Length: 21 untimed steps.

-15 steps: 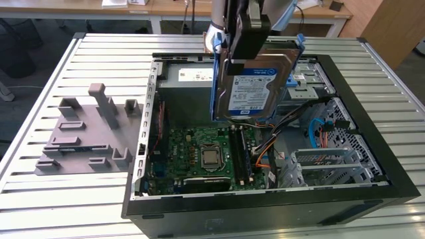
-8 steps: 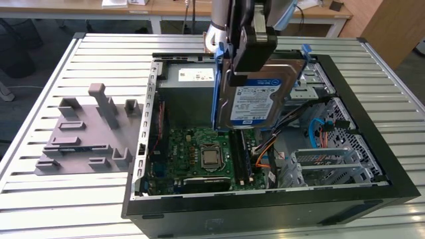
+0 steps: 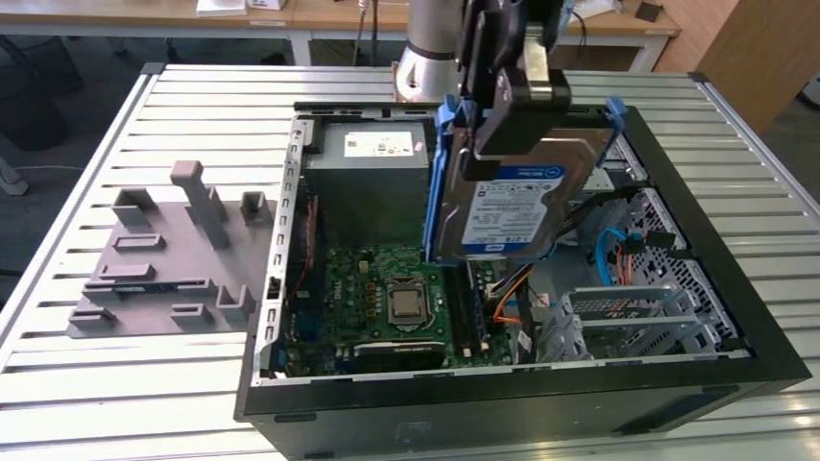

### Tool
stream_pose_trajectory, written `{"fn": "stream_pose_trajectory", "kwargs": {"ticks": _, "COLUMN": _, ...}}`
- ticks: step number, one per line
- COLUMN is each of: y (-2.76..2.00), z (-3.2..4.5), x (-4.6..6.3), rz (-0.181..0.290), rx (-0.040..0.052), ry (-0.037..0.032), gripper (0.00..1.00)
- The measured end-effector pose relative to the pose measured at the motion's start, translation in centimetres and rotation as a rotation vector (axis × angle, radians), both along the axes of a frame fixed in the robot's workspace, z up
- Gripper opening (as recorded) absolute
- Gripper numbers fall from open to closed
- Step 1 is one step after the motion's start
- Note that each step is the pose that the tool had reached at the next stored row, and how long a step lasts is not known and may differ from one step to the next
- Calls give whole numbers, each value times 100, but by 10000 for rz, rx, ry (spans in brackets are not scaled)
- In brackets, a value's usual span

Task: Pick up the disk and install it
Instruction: 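Insert the disk into the insertion slot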

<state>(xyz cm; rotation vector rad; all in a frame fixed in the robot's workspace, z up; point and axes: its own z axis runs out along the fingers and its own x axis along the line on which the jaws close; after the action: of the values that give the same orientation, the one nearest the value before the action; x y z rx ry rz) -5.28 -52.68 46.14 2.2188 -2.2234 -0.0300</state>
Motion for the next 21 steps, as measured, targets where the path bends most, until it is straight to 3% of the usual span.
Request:
{"fn": "stream_pose_trajectory", "kwargs": {"ticks": 6, "y": -44, "z": -8, "x": 148, "rz": 0, "rx": 0, "ry": 0, "gripper": 36}}
{"fn": "stream_pose_trajectory", "kwargs": {"ticks": 14, "y": -146, "z": -22, "x": 229, "rz": 0, "rx": -1, "ry": 0, "gripper": 36}}
{"fn": "stream_pose_trajectory", "kwargs": {"ticks": 21, "y": -173, "z": -37, "x": 386, "rz": 0, "rx": -1, "ry": 0, "gripper": 36}}
